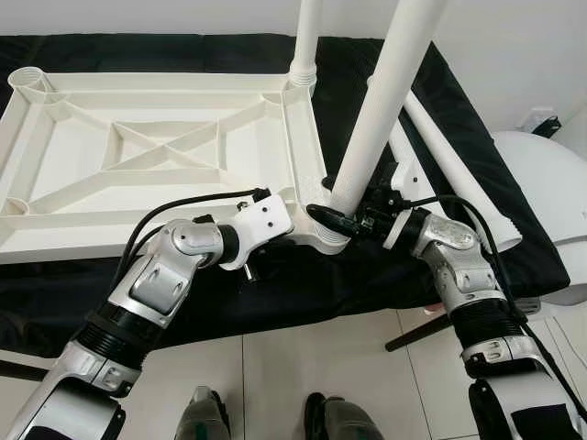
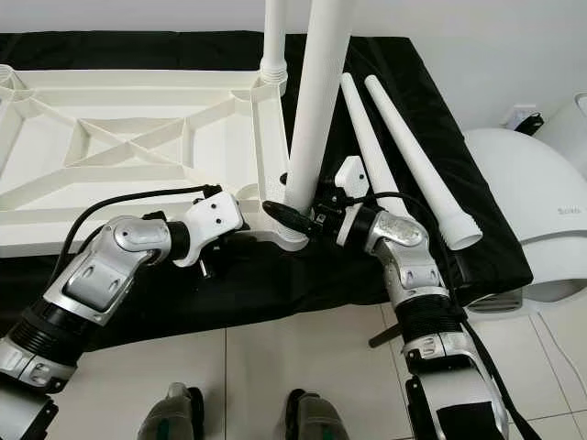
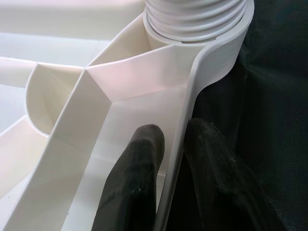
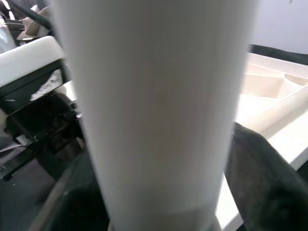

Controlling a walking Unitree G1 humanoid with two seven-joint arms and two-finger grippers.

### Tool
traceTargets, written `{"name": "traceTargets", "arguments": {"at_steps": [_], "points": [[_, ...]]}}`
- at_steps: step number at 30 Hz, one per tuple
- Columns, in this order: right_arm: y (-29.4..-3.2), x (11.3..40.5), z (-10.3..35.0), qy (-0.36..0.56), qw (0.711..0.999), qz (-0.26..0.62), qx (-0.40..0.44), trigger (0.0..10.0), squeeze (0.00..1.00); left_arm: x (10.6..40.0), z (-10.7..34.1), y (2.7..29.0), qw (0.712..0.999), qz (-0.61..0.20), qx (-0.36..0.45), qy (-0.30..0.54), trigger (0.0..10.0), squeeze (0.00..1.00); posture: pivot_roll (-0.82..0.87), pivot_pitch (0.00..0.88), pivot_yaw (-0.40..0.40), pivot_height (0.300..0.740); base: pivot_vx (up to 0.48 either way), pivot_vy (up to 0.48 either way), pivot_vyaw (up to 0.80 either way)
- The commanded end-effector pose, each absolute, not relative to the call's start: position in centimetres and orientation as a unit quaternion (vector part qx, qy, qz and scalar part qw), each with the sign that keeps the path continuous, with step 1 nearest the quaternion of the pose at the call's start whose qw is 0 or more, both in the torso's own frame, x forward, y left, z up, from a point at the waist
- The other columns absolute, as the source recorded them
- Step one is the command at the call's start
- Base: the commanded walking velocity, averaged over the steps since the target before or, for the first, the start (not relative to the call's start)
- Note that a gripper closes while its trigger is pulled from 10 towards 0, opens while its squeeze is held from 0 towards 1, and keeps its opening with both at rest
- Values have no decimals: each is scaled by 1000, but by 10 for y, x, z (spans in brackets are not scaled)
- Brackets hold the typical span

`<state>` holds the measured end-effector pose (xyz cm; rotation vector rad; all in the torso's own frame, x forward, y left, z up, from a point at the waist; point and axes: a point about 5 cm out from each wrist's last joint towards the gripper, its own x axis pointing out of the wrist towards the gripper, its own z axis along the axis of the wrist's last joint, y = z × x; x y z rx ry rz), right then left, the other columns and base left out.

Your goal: Building children table

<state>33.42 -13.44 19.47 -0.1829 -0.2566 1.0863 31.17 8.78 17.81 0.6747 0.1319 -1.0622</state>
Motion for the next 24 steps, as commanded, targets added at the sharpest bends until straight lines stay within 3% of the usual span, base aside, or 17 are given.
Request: {"name": "traceTargets", "arguments": {"at_steps": [1, 2, 3, 6, 7, 12, 13, 14, 15, 17, 18, 24], "points": [[-135, 334, 194, -124, 841, 519, -90, 5882, 0, 307, 189, 78, 790, -519, 325, 36, 10000, 0, 52, 195, -26, 740, 0, 0, 0], [-135, 334, 194, -126, 837, 525, -86, 2039, 0, 307, 189, 78, 790, -518, 325, 36, 10000, 0, 51, 192, -26, 740, 0, 0, 0], [-135, 333, 194, -125, 835, 529, -85, 0, 0, 307, 189, 78, 790, -518, 325, 36, 10000, 0, 51, 192, -26, 740, 0, 0, 0], [-135, 334, 194, -124, 836, 527, -89, 0, 0, 307, 188, 78, 790, -518, 325, 35, 10000, 0, 50, 190, -26, 740, 0, 0, 0], [-135, 334, 194, -123, 837, 525, -92, 10000, 0, 307, 189, 78, 790, -518, 326, 35, 10000, 0, 49, 190, -27, 740, 0, 0, 0], [-134, 333, 194, -123, 835, 529, -92, 10000, 0, 307, 189, 78, 790, -518, 326, 35, 10000, 0, 49, 187, -27, 740, 0, 0, 0], [-134, 333, 194, -124, 833, 531, -89, 2039, 0, 307, 189, 78, 790, -518, 326, 34, 10000, 0, 49, 186, -27, 740, 0, 0, 0], [-134, 333, 194, -124, 833, 531, -89, 2039, 0, 307, 189, 78, 790, -518, 326, 34, 10000, 0, 49, 186, -27, 740, 0, 0, 0], [-134, 332, 194, -125, 833, 531, -88, 0, 0, 307, 189, 78, 790, -518, 326, 34, 10000, 0, 50, 184, -26, 740, 0, 0, 0], [-134, 331, 194, -125, 834, 531, -89, 118, 0, 307, 189, 78, 790, -518, 326, 34, 10000, 0, 49, 184, -25, 740, 0, 0, 0], [-133, 331, 193, -125, 834, 529, -91, 10000, 0, 307, 189, 78, 790, -517, 326, 34, 10000, 0, 49, 184, -25, 740, 0, 0, 0], [-131, 326, 190, -128, 836, 526, -88, 10000, 0, 309, 191, 78, 793, -514, 326, 33, 10000, 0, 47, 187, -25, 740, 0, 0, 0]]}}
